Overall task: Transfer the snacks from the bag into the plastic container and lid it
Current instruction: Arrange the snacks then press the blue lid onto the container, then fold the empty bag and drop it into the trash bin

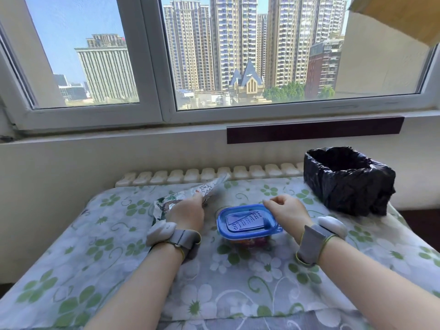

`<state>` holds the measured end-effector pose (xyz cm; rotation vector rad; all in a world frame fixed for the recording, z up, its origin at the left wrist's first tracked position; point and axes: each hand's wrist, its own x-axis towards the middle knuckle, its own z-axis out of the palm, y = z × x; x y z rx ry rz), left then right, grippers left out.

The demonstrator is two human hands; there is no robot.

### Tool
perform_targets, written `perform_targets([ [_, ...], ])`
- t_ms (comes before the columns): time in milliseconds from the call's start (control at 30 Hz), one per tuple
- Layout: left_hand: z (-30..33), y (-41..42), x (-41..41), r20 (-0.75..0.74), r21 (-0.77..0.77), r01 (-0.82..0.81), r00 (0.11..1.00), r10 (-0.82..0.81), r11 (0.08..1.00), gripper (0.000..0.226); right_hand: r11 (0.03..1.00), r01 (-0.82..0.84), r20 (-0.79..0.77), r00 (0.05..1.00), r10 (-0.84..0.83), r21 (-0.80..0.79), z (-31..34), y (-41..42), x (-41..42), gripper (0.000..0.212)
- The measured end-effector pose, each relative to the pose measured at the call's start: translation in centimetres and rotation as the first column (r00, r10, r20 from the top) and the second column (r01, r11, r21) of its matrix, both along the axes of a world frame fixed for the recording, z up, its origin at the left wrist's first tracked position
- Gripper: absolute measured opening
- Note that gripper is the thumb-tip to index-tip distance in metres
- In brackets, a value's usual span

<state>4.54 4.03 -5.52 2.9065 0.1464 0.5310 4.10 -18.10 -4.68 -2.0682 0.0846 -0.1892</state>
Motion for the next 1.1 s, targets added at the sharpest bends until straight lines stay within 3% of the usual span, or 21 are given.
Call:
perform_targets([
  [133,2.9,-0.8,-2.1,0.249,-0.125,0.102,0.966,-0.068,0.987,0.025,0.995,-0.001,0.136,0.991,0.015,-0.101,1.4,0.8,-0.7,0.02],
  [267,5.6,-1.4,-3.8,0.483,-0.193,0.215,0.87,-0.098,0.957,0.025,0.997,-0.072,0.234,0.97,0.07,-0.001,2.4,1.6,-1.4,0.008],
  [367,7.7,-1.3,-4.7,0.54,-0.32,0.293,0.838,-0.081,0.901,0.025,0.987,-0.11,0.227,0.971,0.08,0.12,3.0,1.7,-1.5,0.021],
  [500,9.6,-0.8,-5.6,0.596,-0.479,0.468,0.795,-0.117,0.743,0.022,0.939,-0.178,0.199,0.972,0.122,0.293,4.2,1.2,-1.3,0.048],
  [633,10.5,-0.8,-5.8,0.581,-0.537,0.514,0.8,-0.149,0.668,0.025,0.92,-0.267,0.247,0.948,0.199,0.286,5.5,0.8,-1.4,0.064],
  [767,11.5,-1.2,-6.0,0.517,-0.663,0.515,0.84,-0.165,0.543,0.026,0.868,-0.322,0.321,0.925,0.203,0.379,6.9,0.5,-1.8,0.028],
  [867,11.5,-0.8,-5.9,0.454,-0.744,0.479,0.874,-0.174,0.467,0.011,0.83,-0.291,0.297,0.942,0.16,0.476,7.5,-0.1,-1.8,0.006],
  [1000,9.9,-0.3,-5.3,0.266,-0.812,0.342,0.938,-0.222,0.473,0.005,0.76,-0.308,0.242,0.949,0.202,0.573,7.7,-0.9,-2.2,0.002],
  [1100,9.0,-0.3,-5.3,0.215,-0.831,0.291,0.954,-0.208,0.475,0.006,0.732,-0.285,0.176,0.959,0.224,0.619,7.5,-1.2,-2.4,0.002],
])
